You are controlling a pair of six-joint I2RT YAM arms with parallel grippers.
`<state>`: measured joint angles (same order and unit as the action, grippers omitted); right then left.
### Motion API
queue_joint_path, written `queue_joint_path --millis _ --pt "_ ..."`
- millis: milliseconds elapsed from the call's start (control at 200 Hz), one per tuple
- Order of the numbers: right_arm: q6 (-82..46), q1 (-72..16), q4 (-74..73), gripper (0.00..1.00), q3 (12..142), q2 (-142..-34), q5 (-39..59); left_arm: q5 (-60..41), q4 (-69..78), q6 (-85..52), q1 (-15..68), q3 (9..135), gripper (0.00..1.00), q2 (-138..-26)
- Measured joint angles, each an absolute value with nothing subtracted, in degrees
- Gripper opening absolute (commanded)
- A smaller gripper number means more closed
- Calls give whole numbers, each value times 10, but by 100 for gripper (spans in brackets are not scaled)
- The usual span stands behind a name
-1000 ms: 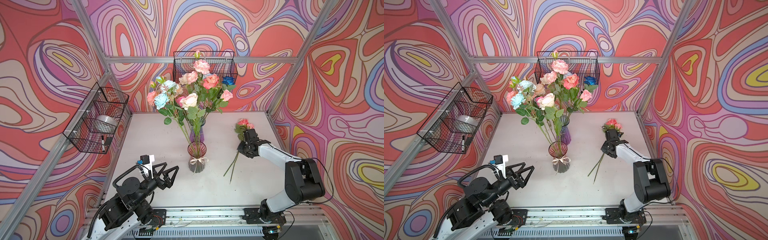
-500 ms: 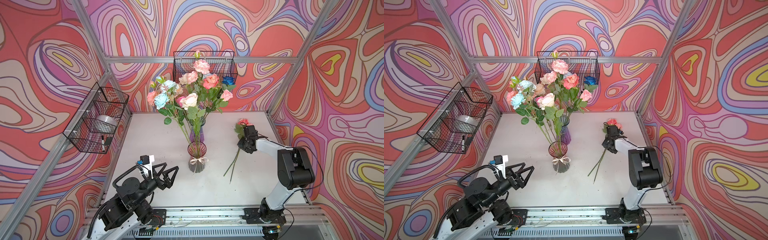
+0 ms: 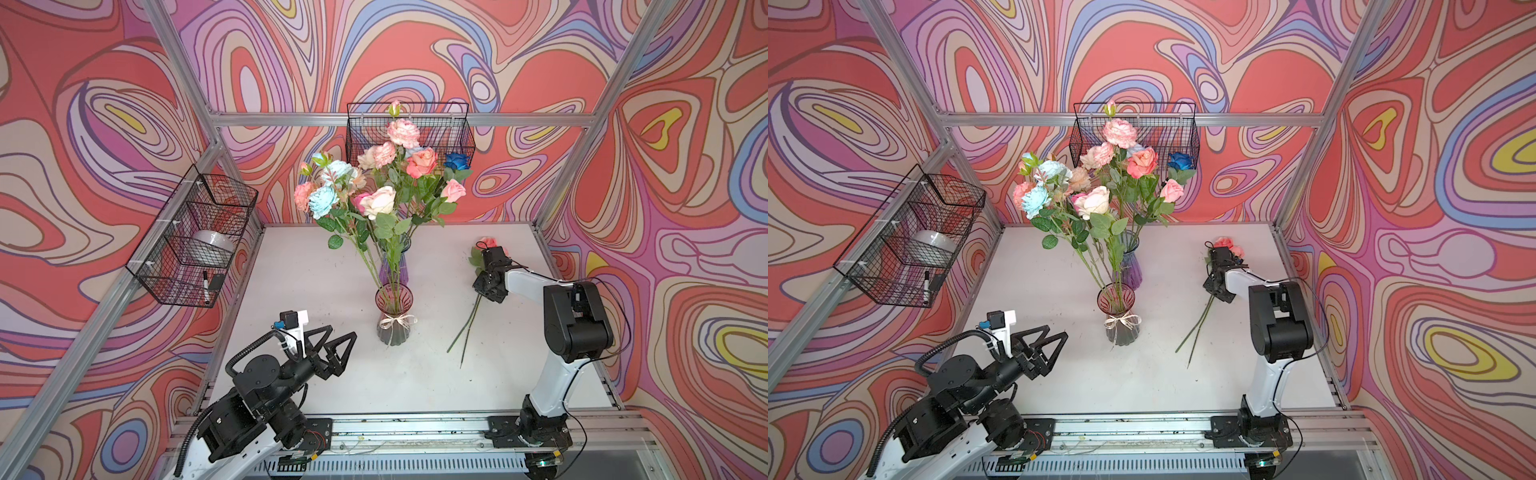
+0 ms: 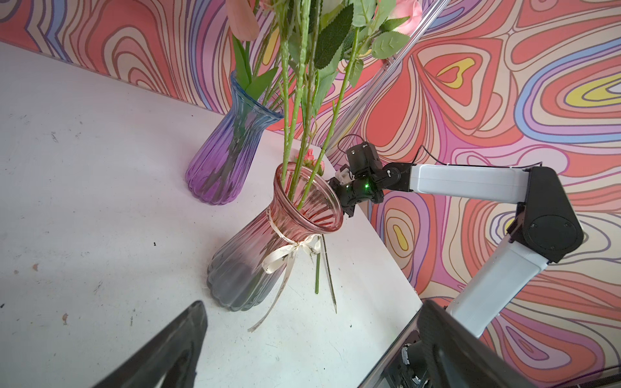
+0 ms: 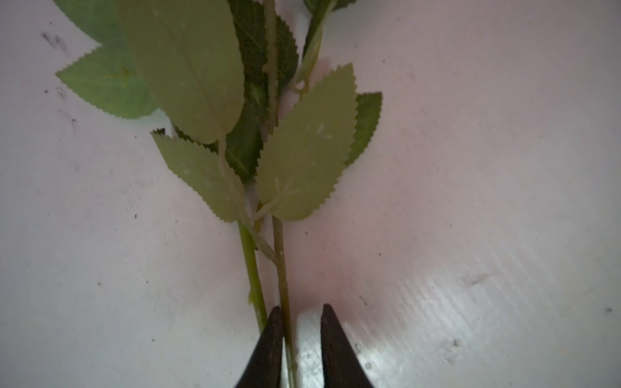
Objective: Arrange the flowers into the vase
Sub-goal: 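Close the right gripper on a pink rose stem on the table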
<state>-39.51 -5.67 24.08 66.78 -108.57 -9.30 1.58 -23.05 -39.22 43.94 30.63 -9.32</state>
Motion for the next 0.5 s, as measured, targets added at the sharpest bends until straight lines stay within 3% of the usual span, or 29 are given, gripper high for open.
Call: queue_joint_path --millis 230,501 --pt "-393 -57 253 22 695 -1106 -101 16 -231 -392 439 306 100 -93" --pt "-386 -57 253 1 701 -1112 -114 16 -233 -392 439 306 100 -93"
